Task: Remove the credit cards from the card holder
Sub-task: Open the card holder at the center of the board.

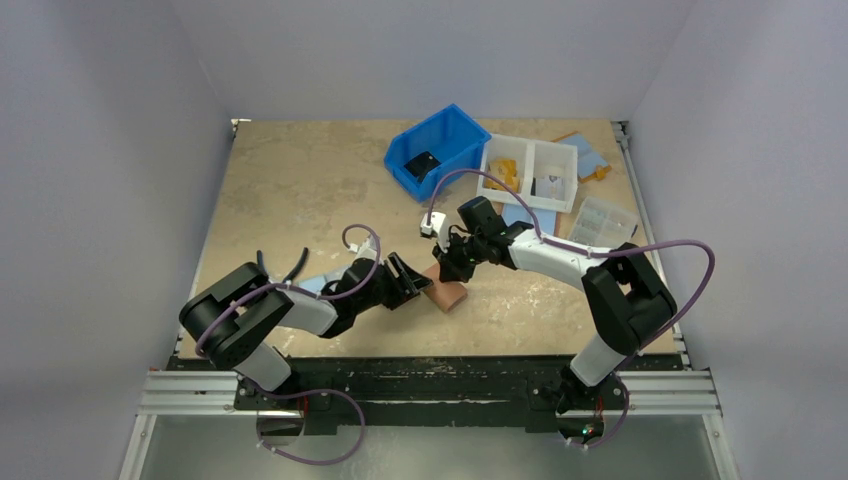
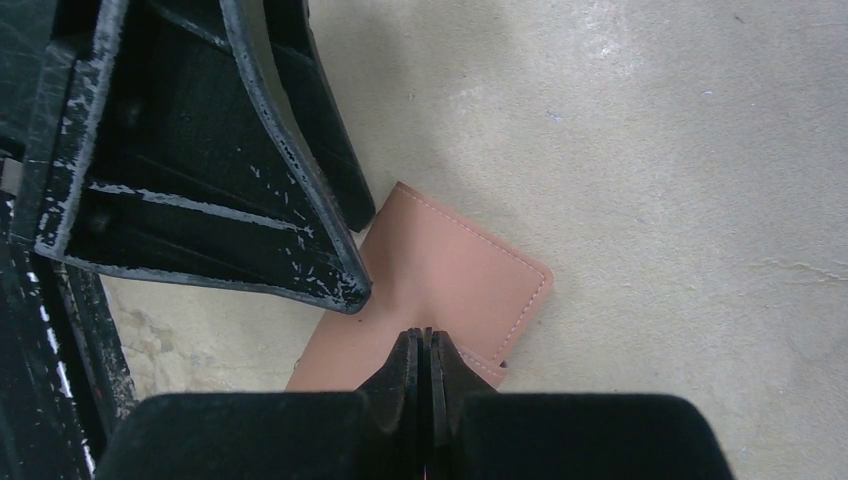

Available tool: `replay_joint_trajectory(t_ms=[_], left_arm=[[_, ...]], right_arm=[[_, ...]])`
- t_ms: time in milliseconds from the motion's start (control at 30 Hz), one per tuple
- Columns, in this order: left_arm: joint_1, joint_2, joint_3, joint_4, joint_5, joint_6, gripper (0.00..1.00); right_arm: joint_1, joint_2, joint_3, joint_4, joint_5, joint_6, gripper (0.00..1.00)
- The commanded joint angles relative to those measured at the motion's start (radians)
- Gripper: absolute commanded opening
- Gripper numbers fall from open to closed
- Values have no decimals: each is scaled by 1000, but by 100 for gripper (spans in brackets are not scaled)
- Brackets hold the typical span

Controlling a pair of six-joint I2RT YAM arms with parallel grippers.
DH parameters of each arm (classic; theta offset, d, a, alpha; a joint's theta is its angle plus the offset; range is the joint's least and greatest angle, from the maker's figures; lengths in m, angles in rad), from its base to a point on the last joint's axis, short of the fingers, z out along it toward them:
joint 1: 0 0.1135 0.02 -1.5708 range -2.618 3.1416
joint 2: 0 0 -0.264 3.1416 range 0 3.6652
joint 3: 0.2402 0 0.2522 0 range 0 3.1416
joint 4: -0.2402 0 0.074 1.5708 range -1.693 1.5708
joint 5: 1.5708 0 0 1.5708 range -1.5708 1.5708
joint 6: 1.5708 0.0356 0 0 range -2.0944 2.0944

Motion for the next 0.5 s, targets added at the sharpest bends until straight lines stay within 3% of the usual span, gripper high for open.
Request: replay_joint_trajectory(t_ms=[0, 133, 233, 300, 333, 467], left_arm=[[2, 37, 21, 36, -12, -33, 58], [0, 60, 71, -125, -54, -56, 44], [0, 93, 81, -141, -53, -77, 23], [-1, 115, 86, -134, -46, -77, 4], [-1, 126, 88, -126, -44, -73, 0], [11, 162, 80, -79, -54, -18, 0]], right_arm=[[-4, -21, 24, 15, -67, 30, 0], [-7, -12, 26, 19, -81, 45, 0], [-8, -8, 25, 24, -81, 53, 0], [-8, -7, 25, 24, -85, 55, 0], [-8, -8, 25, 23, -88, 55, 0], [-16, -14, 26, 25, -67, 61, 0]])
